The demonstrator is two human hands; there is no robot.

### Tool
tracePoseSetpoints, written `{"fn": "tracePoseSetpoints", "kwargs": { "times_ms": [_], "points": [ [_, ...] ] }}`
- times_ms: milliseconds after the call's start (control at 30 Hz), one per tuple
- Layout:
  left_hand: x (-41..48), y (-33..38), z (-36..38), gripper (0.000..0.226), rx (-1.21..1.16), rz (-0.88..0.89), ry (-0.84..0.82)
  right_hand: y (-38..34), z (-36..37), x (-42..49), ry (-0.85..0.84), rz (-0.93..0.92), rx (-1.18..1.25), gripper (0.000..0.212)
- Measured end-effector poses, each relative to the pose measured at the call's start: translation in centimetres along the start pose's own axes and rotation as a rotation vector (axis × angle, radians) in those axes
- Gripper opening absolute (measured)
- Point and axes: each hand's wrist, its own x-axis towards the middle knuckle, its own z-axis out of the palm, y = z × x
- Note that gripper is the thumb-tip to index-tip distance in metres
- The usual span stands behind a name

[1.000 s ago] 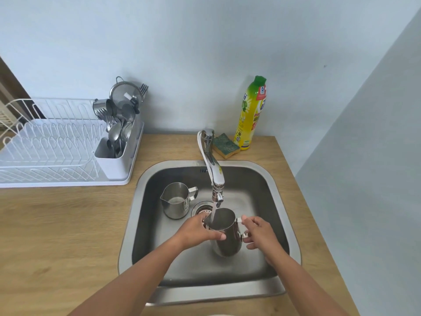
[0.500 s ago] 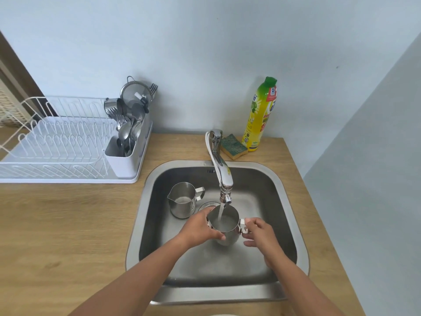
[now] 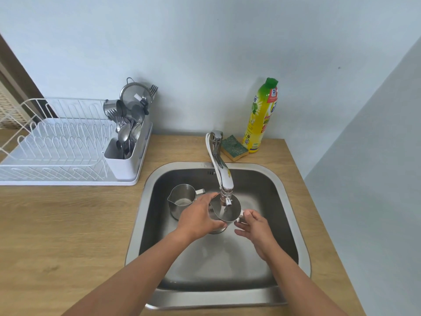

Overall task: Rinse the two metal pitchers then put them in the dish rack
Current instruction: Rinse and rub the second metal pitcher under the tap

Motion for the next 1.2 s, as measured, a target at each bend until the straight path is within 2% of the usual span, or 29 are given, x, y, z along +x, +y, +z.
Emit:
{"fn": "tracePoseSetpoints", "kwargs": {
  "times_ms": [200,367,833,1067,1200],
  "points": [
    [-1.6,-0.5,0.0,0.088,-0.056,-0.104,-0.004,0.4,-0.5,-0.1,-0.072,0.094,-0.153,0.025],
    [-1.9,-0.6,0.3,0.081,-0.132,-0.132,0.004,0.2,-0.6,0.4,-0.052,0.061,-0.188,0.022],
    [-2.1,-0.6,0.3,0.082,-0.1,-0.172,-0.032,-0.5,-0.5,0.6,-0.066,0.096,-0.281,0.021],
    [-1.7,-1.7,0.4,0.085,-0.258,-0.284,-0.053,-0.6,-0.3,0.2,-0.109,0.065,-0.427,0.029],
    [-1.5,-2.5,0.9,0.056,-0.43,-0.371,-0.097,-0.8,0.0,-0.2,-0.117,0.114,-0.534,0.038]
  ]
}}
